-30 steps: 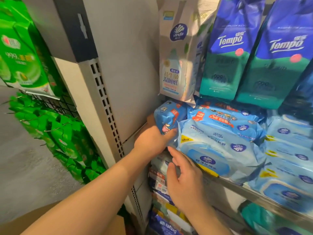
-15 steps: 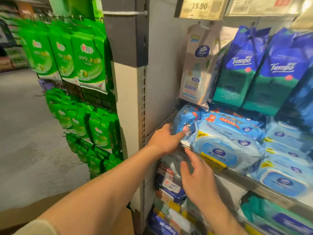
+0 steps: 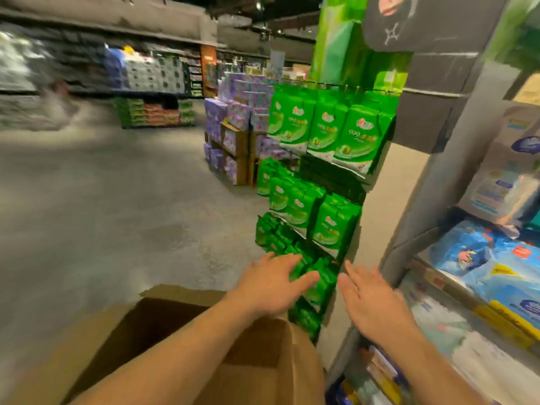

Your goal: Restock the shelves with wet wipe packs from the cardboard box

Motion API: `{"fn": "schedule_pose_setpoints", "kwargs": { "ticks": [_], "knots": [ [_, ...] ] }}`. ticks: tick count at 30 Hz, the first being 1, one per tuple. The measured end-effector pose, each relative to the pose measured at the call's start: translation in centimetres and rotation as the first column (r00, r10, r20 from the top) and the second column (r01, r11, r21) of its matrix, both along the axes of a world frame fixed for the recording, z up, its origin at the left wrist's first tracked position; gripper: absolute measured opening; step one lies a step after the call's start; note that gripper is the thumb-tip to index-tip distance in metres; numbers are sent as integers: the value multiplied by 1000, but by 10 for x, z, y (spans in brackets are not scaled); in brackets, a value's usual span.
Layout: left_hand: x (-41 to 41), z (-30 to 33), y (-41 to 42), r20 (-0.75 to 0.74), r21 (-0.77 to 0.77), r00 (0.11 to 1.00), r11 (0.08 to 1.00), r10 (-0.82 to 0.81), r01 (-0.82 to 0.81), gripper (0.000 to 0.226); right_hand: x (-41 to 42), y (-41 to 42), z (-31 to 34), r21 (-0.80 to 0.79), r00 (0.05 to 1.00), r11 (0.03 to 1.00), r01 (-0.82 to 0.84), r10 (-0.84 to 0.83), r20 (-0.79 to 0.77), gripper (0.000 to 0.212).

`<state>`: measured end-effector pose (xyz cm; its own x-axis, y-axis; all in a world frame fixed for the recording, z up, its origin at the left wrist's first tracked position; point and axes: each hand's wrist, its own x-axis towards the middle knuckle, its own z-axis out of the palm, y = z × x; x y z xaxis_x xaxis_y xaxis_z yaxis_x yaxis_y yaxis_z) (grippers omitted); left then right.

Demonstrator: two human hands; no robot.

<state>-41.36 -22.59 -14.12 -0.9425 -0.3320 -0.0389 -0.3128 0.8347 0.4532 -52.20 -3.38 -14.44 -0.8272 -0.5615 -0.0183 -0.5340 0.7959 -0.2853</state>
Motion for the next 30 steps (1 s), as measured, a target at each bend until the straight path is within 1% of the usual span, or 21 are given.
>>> {"fn": "schedule_pose_setpoints", "kwargs": {
  "ticks": [1, 4, 7, 9, 11, 14, 18, 20, 22, 24, 26, 27, 28, 30],
  "knots": [
    [11, 6, -10, 19, -35, 999, 999, 31, -30, 102, 3, -9, 4, 31, 1000, 999, -13, 12, 16, 69],
    [90, 26, -67, 25, -106, 978, 973, 208, -205, 99, 45, -79, 19, 26, 986, 986, -166, 166, 6, 82],
    [163, 43, -110, -7, -161, 926, 914, 377, -373, 98, 97, -138, 46, 26, 956, 956, -293, 293, -11, 74],
    [209, 53, -129, -14, -198, 879, 861, 476, -469, 95, 127, -170, 62, 16, 915, 915, -403, 403, -7, 73],
    [254, 63, -144, -15, -220, 829, 807, 558, -548, 93, 154, -201, 74, 12, 854, 854, -520, 520, -18, 70],
    [319, 78, -156, -21, -245, 741, 715, 671, -654, 96, 196, -245, 91, 8, 731, 732, -682, 681, -46, 73],
    [394, 102, -156, -13, -279, 557, 532, 830, -799, 94, 252, -291, 116, 30, 569, 573, -819, 818, -80, 67],
    [427, 111, -147, -18, -254, 462, 443, 887, -860, 94, 275, -307, 125, 40, 486, 490, -871, 870, -85, 68],
    [450, 112, -131, -14, -213, 387, 376, 922, -902, 93, 292, -312, 128, 33, 412, 416, -909, 907, -81, 72],
    [459, 106, -116, -16, -195, 339, 329, 941, -924, 92, 301, -306, 119, 19, 361, 364, -931, 929, -79, 71],
    [454, 92, -102, -7, -187, 321, 314, 947, -931, 90, 301, -296, 100, 11, 338, 339, -941, 940, -56, 69],
    [447, 82, -97, -1, -173, 329, 324, 944, -930, 92, 297, -290, 88, 17, 332, 333, -943, 942, -40, 69],
    [438, 71, -93, 13, -138, 332, 330, 943, -934, 99, 292, -283, 74, 25, 330, 330, -944, 944, -29, 70],
    [417, 39, -88, 51, -31, 337, 339, 940, -940, 123, 274, -272, 42, 35, 350, 350, -936, 937, 9, 72]
  ]
}}
